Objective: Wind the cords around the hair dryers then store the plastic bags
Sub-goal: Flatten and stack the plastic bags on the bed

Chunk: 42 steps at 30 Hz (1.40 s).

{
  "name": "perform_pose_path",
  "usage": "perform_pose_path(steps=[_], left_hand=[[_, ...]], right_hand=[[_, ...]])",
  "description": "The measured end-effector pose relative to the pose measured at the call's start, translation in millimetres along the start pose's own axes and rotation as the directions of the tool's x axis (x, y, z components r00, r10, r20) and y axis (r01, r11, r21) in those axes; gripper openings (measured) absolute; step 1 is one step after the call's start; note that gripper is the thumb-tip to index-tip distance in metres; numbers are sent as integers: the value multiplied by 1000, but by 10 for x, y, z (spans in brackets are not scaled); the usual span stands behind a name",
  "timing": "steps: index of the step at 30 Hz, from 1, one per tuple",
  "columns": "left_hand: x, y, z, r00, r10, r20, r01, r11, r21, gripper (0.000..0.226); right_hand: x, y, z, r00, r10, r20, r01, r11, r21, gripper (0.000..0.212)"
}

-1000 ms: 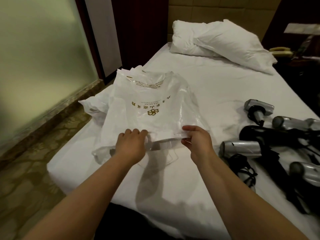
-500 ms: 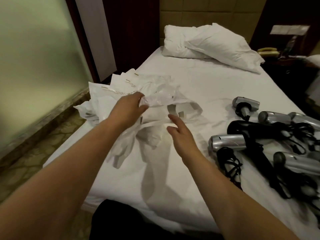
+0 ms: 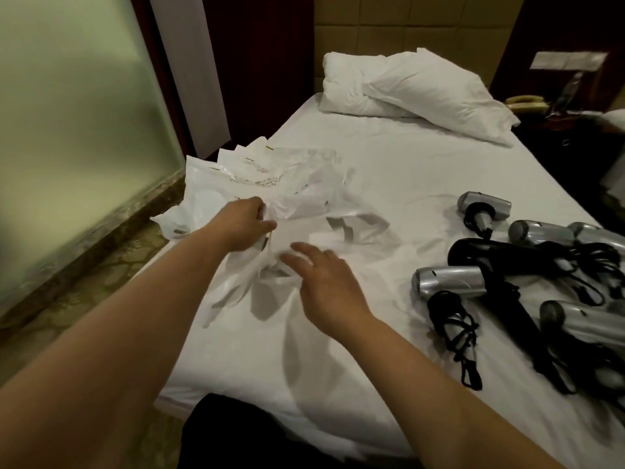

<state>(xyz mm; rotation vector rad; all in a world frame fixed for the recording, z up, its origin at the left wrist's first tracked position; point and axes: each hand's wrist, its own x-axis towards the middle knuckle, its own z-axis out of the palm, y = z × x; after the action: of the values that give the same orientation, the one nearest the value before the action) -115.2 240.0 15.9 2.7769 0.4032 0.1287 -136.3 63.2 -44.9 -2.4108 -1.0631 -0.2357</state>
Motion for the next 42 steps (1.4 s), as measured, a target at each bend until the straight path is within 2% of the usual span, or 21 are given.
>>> perform_pose_path(steps=[2,5,9,12,15,18,19,21,22,23,25,26,28,30,31,33,35,37,39,40,42], left_hand=[[72,-27,24,999,-22,-33,20,998,-54,24],[194,28,-99,978,-56,-199,26,988,-150,22],[322,116,-502,878,-100,-469,-41,959,-282,26],[431,110,-766,837,-144,-528,-96,911,-401,37],[394,166,-765,898,-60,-436,-149,890,-430,37],[258,282,-522,970,80,-229,-151,937,-315,44],[217,309,-427,979,106,-176,-151,953,-264,41],[110,362,-274,987,129,-95,-150,953,-264,33],[49,398,-227,988,148,-54,-157,942,-297,32],[-10,423,-195,985,173,-7,-166,934,-315,35],[-137,472,-138,960,254,116,-220,945,-243,51],[-191,481,-107,940,289,181,-257,950,-180,57],[-282,478,-1,900,316,300,-295,949,-112,58],[-350,452,142,865,306,399,-280,952,-122,57],[-386,442,215,847,300,438,-269,954,-132,57],[-467,460,355,810,316,494,-284,949,-139,50],[-528,503,456,770,332,544,-316,940,-127,40],[-556,564,536,760,330,560,-345,935,-83,29],[-566,642,601,802,326,500,-360,932,-31,23],[-567,688,635,844,318,433,-343,939,-21,17],[-561,755,714,935,272,226,-268,962,-50,4]], right_hand=[[-6,-96,68,990,-33,140,41,998,-54,61],[-30,-10,288,909,108,403,-1,966,-258,54],[-97,234,459,843,212,495,7,915,-404,39],[-122,388,466,802,352,482,-126,889,-440,47],[-72,441,432,833,362,419,-228,914,-337,57],[-32,394,339,898,372,234,-382,924,-1,52],[-15,387,305,885,429,180,-454,881,136,50],[-15,391,234,808,574,131,-571,708,416,47],[-34,412,198,772,628,101,-577,626,525,44],[-66,440,167,759,651,29,-547,613,570,42],[-225,497,79,782,606,-145,-489,741,461,38],[-346,551,71,812,558,-168,-479,803,355,37],[-669,685,100,864,502,16,-501,859,106,39],[-1032,819,181,823,492,283,-517,856,17,49],[-1196,869,217,812,486,324,-524,851,39,54],[-1426,942,191,819,541,191,-564,820,98,57],[-1512,1035,109,746,663,-69,-651,747,134,48],[-1538,1171,-4,617,754,-226,-768,640,37,45],[-1548,1332,-78,520,839,-161,-854,517,-61,56],[-1540,1406,-106,483,871,-89,-875,483,-18,63],[-1475,1545,-93,410,909,79,-889,379,255,68]])
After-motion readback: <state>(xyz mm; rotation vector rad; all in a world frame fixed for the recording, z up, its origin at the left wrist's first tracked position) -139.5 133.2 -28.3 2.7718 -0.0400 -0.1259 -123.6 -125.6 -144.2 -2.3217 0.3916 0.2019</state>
